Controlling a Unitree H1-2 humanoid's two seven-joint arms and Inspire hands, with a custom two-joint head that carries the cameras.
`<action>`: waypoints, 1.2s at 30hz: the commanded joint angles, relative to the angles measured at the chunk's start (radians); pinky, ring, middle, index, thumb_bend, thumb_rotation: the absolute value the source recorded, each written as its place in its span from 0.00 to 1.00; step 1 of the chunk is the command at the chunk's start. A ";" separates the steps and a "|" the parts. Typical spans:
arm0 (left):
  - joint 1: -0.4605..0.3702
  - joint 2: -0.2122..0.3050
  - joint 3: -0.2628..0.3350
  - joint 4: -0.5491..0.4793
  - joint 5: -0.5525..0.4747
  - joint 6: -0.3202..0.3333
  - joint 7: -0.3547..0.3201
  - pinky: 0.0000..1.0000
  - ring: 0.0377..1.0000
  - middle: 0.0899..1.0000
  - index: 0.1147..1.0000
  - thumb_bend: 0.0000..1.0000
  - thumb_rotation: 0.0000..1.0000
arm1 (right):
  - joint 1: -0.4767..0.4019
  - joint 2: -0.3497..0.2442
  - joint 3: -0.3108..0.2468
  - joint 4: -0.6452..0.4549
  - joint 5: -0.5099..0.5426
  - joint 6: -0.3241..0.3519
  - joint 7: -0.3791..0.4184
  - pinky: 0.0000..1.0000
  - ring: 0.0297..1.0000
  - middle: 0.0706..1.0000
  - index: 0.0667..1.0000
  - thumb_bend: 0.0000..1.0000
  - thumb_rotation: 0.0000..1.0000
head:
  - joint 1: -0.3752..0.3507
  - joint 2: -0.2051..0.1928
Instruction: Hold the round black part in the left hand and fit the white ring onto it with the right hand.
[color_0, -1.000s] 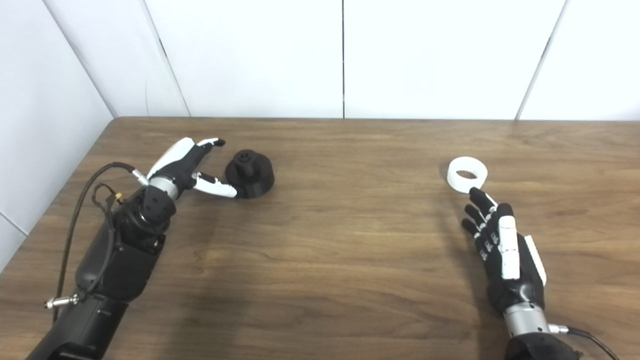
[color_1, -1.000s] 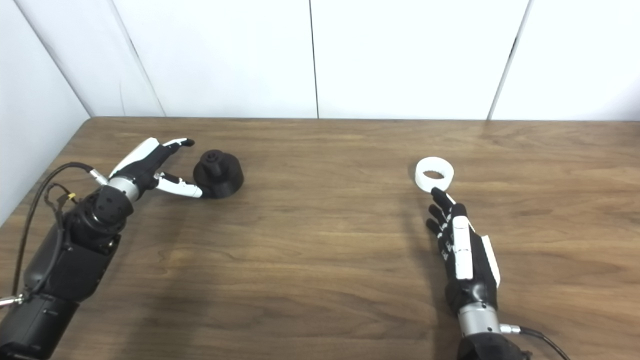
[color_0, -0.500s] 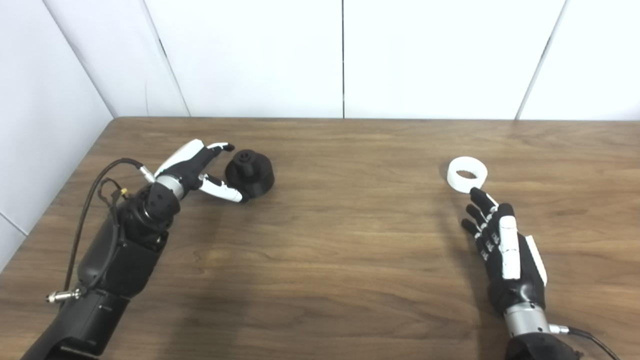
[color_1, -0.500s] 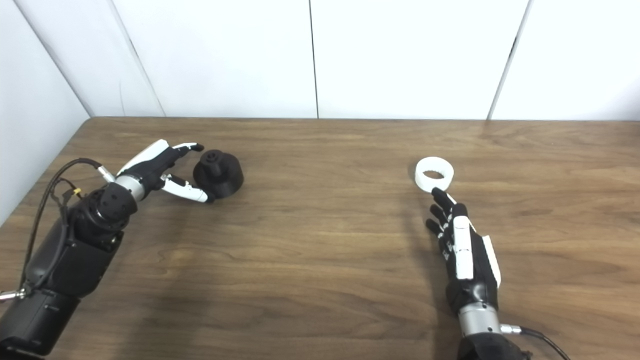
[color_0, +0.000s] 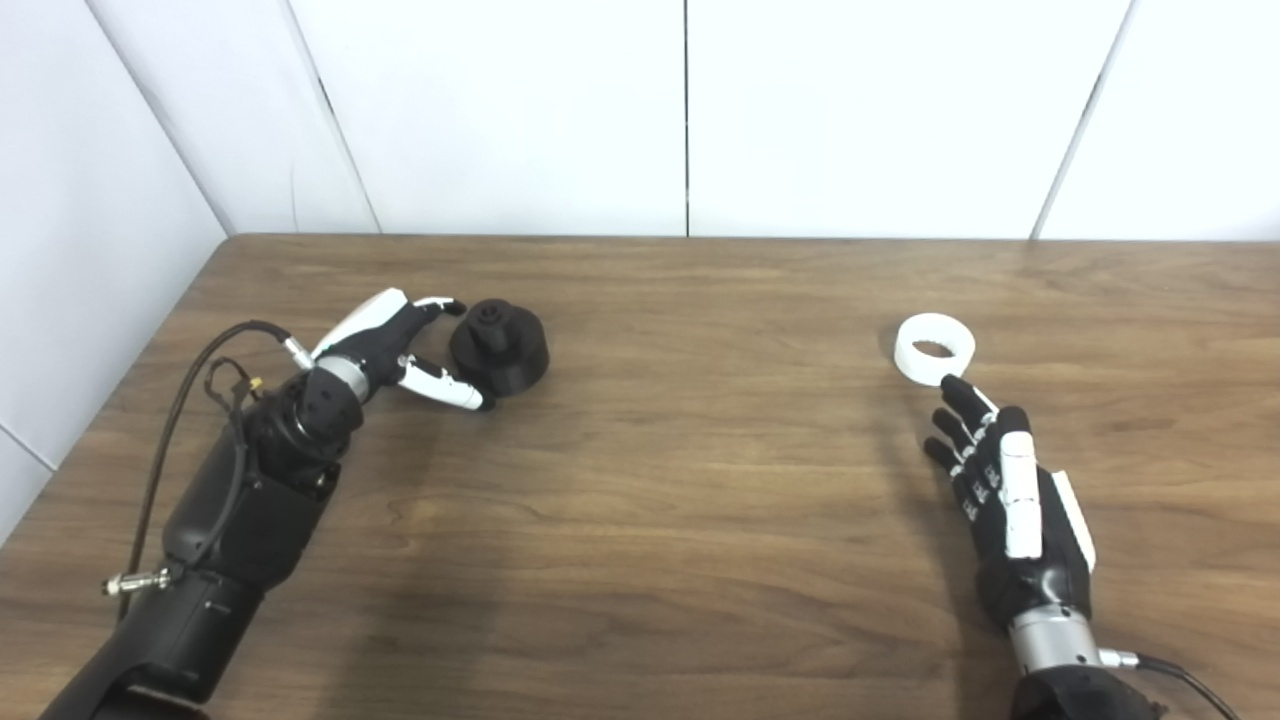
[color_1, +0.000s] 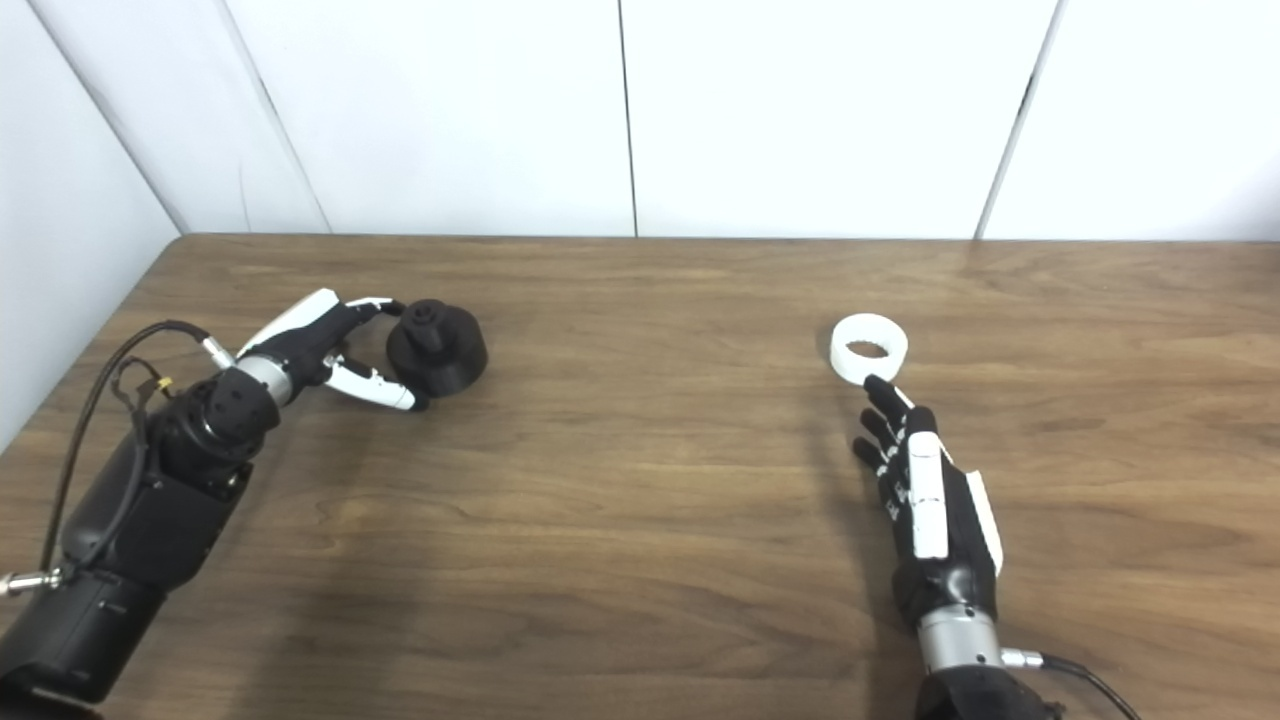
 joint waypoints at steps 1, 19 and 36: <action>-0.063 0.021 0.002 0.007 0.020 -0.035 0.032 0.93 1.00 1.00 0.89 1.00 0.24 | 0.066 0.036 0.001 -0.030 0.004 -0.037 -0.002 0.88 0.92 0.92 0.84 0.52 1.00 | -0.001 0.000; -0.100 0.007 -0.037 0.048 0.042 -0.066 0.052 0.97 1.00 0.98 0.88 1.00 0.25 | 0.067 0.038 0.001 -0.016 0.002 -0.057 -0.004 0.89 0.92 0.92 0.84 0.52 1.00 | -0.005 -0.009; -0.119 -0.003 -0.052 0.060 0.053 -0.089 0.054 0.98 1.00 0.97 0.87 1.00 0.27 | 0.075 0.051 0.007 -0.012 0.000 -0.061 -0.015 0.89 0.92 0.91 0.84 0.52 1.00 | -0.006 -0.015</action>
